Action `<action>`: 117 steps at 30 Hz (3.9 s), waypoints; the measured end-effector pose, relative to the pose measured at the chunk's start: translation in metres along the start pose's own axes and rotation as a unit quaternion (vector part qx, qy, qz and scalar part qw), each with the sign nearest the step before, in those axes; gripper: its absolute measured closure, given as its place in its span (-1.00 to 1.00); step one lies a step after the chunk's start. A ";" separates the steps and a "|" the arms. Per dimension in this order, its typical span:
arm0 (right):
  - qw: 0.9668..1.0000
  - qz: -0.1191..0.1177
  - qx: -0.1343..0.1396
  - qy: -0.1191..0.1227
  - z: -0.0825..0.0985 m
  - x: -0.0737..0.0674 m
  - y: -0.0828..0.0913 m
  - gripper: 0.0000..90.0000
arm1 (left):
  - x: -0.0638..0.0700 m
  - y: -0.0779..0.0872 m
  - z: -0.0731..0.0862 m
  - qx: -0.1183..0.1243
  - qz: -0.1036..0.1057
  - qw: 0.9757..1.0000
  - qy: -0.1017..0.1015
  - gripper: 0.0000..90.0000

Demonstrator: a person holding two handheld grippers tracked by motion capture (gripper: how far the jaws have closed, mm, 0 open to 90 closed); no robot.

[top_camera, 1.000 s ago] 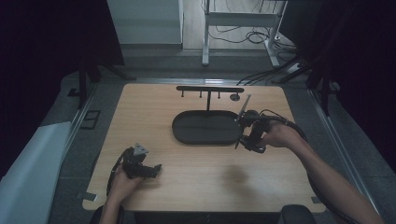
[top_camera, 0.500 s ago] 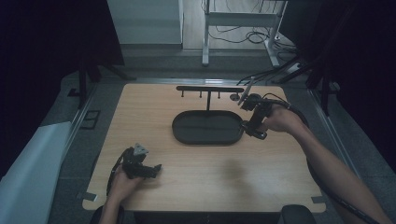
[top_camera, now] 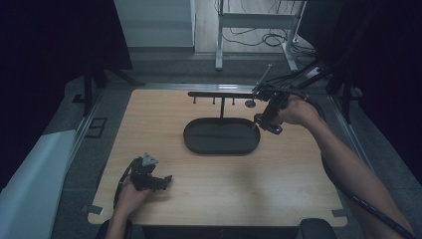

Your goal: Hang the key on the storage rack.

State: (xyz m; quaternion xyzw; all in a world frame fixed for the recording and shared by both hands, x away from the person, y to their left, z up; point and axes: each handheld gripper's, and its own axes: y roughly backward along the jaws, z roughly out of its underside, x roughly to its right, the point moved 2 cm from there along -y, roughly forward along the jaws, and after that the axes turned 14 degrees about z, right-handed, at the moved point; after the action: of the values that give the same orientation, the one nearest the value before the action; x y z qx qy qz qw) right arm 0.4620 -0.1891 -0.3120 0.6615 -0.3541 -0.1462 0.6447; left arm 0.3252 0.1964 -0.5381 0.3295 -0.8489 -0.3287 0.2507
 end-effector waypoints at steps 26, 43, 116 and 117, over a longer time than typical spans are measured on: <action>0.999 0.015 0.004 -0.045 -0.026 0.035 0.017 0.08 | 0.000 0.000 0.000 0.001 0.000 1.000 0.000 -1.00; 0.998 0.022 0.010 -0.055 -0.042 0.038 0.023 0.08 | 0.000 -0.001 0.000 0.001 0.001 1.000 -0.001 -1.00; 0.994 0.067 0.037 -0.078 -0.015 0.031 -0.091 0.14 | 0.001 -0.001 -0.001 0.001 0.002 1.000 -0.002 -1.00; 0.994 0.069 0.035 -0.077 -0.013 0.031 -0.090 0.05 | 0.001 -0.001 -0.001 0.001 0.002 1.000 -0.002 -1.00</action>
State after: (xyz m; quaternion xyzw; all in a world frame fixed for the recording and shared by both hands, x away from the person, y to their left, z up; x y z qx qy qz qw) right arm 0.5176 -0.2074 -0.3879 0.6442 -0.4524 -0.1389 0.6009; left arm 0.3255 0.1948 -0.5383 0.3274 -0.8504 -0.3279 0.2492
